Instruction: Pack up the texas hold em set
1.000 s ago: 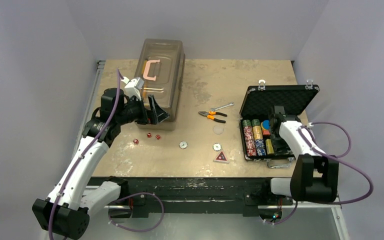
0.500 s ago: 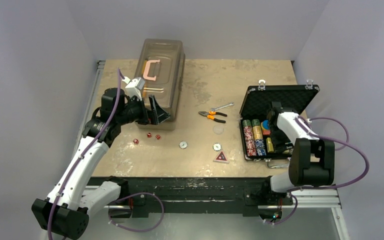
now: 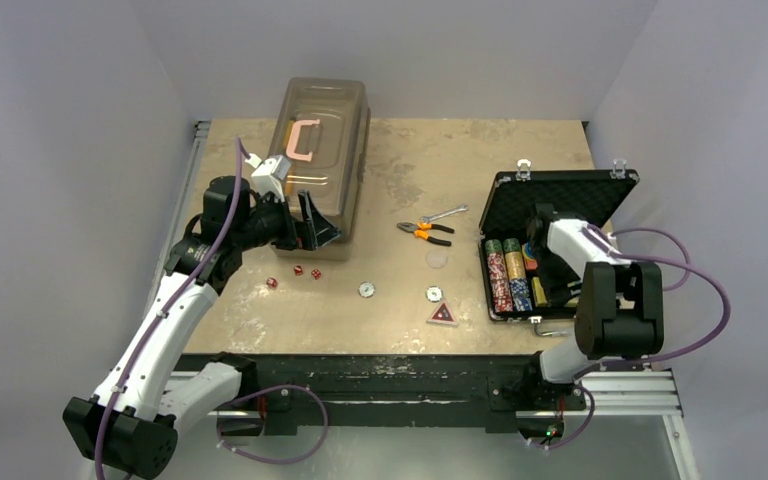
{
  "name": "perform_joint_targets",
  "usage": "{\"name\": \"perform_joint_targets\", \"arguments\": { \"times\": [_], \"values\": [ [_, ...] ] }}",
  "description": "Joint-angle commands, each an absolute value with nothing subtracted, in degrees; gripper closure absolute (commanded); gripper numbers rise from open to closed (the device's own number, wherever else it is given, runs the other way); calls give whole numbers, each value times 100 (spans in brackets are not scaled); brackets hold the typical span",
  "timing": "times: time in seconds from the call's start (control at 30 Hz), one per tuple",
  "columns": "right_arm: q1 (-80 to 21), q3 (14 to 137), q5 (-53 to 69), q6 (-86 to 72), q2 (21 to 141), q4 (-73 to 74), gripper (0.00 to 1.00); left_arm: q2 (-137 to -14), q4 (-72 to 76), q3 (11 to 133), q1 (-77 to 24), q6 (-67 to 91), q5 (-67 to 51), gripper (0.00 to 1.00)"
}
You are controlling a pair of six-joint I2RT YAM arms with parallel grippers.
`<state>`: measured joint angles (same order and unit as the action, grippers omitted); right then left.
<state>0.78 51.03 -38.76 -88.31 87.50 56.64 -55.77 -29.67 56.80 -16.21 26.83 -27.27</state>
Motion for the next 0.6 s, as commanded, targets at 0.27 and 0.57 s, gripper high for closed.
{"name": "perform_joint_targets", "arguments": {
  "times": [0.27, 0.57],
  "values": [
    [-252, 5140, -3913, -9333, 9038, 5945, 100, -5538, -2861, 5897, -1672, 2593, -2750, 8],
    [-310, 4922, -3470, -9332, 8793, 5669, 93, -5555, -2845, 5878, -1687, 2606, -2777, 8]
  ]
}}
